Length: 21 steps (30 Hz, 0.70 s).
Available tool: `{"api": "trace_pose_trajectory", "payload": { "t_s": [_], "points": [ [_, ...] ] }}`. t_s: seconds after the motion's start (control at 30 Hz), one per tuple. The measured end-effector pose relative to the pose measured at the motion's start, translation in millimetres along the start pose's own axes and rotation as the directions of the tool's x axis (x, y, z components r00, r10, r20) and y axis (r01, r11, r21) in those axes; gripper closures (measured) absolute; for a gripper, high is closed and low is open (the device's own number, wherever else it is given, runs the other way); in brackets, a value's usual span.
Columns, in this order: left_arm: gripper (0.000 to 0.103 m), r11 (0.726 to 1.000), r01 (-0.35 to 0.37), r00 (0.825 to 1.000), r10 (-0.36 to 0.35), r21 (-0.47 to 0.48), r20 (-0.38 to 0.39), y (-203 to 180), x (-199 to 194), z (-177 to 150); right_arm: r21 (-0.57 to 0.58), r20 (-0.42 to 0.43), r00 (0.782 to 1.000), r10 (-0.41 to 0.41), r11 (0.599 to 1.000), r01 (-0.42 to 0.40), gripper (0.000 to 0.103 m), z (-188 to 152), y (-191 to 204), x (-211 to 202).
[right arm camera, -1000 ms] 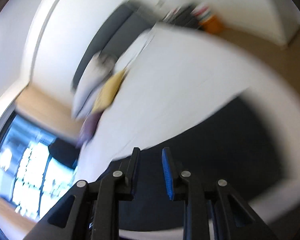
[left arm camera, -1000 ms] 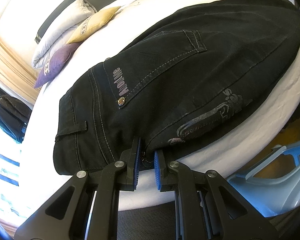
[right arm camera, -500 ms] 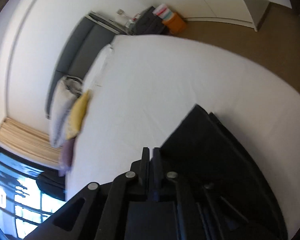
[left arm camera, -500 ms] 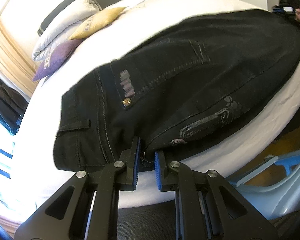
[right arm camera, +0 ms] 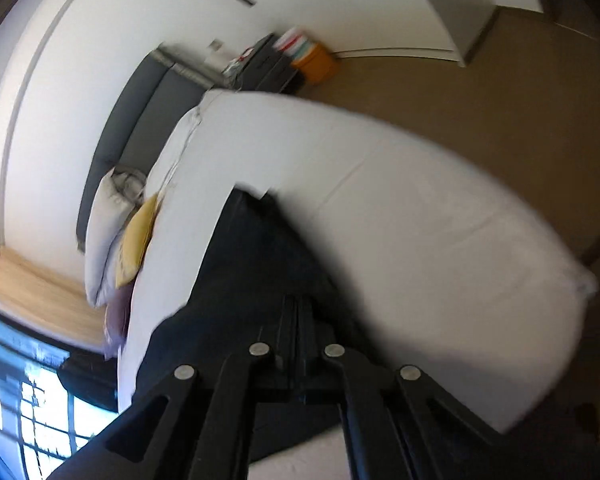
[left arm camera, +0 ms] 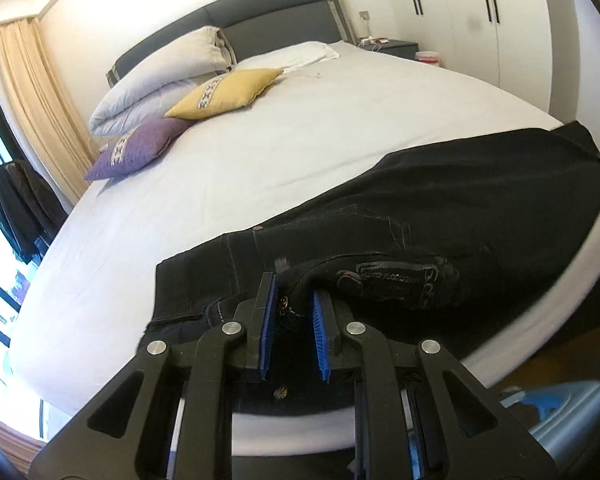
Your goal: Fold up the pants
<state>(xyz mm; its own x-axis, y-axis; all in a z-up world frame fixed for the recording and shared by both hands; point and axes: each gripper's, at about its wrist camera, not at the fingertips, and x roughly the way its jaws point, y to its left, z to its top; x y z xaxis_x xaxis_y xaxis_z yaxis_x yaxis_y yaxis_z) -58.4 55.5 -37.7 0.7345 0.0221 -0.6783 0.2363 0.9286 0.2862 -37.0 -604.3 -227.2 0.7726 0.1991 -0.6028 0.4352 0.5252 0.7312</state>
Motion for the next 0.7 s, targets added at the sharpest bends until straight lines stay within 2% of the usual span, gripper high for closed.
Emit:
{"api": "trace_pose_trajectory", "payload": {
  "t_s": [0.03, 0.07, 0.1, 0.2, 0.33, 0.4, 0.43, 0.5, 0.57, 0.67, 0.7],
  "points": [
    [0.087, 1.000, 0.006, 1.000, -0.006, 0.010, -0.019, -1, 0, 0, 0.003, 0.010, 0.999, -0.052, 0.999, 0.052, 0.095, 4, 0, -10],
    [0.087, 1.000, 0.012, 0.999, -0.011, 0.022, -0.039, -5, 2, -3, -0.009, 0.021, 0.996, -0.091, 0.996, 0.091, 0.093, 3, 9, -13],
    [0.087, 0.999, 0.016, 0.998, -0.014, 0.035, -0.065, -5, 4, -12, -0.029, 0.031, 0.996, -0.088, 0.996, 0.089, 0.091, 5, 17, -21],
    [0.086, 0.998, 0.003, 0.991, 0.005, 0.057, -0.136, 3, 19, -40, -0.087, 0.023, 0.999, -0.026, 0.996, 0.028, 0.083, 5, 49, -18],
    [0.059, 0.984, -0.034, 0.975, 0.071, 0.174, -0.209, 3, 40, -88, -0.135, -0.042, 0.999, 0.029, 0.990, -0.035, 0.082, -8, 86, 3],
    [0.055, 0.973, -0.056, 0.969, 0.106, 0.222, -0.221, 5, 44, -103, -0.155, -0.075, 0.996, 0.042, 0.986, -0.053, 0.077, -15, 105, 13],
    [0.052, 0.974, -0.048, 0.964, 0.103, 0.222, -0.243, 8, 47, -108, -0.166, -0.089, 0.995, 0.051, 0.984, -0.065, 0.070, -23, 113, 16],
    [0.051, 0.977, -0.050, 0.956, 0.107, 0.205, -0.274, 17, 46, -116, -0.200, -0.125, 0.989, 0.082, 0.974, -0.106, 0.065, -35, 133, 25],
    [0.050, 0.979, -0.059, 0.952, 0.114, 0.196, -0.284, 29, 39, -124, -0.244, -0.187, 0.975, 0.118, 0.956, -0.163, 0.065, -50, 158, 38],
    [0.050, 0.977, -0.085, 0.951, 0.138, 0.194, -0.276, 40, 18, -128, -0.290, -0.301, 0.936, 0.182, 0.918, -0.272, 0.064, -80, 189, 60],
    [0.050, 0.980, -0.085, 0.957, 0.130, 0.177, -0.261, 43, 8, -125, -0.302, -0.331, 0.923, 0.194, 0.905, -0.299, 0.064, -91, 198, 66]
  ]
}}
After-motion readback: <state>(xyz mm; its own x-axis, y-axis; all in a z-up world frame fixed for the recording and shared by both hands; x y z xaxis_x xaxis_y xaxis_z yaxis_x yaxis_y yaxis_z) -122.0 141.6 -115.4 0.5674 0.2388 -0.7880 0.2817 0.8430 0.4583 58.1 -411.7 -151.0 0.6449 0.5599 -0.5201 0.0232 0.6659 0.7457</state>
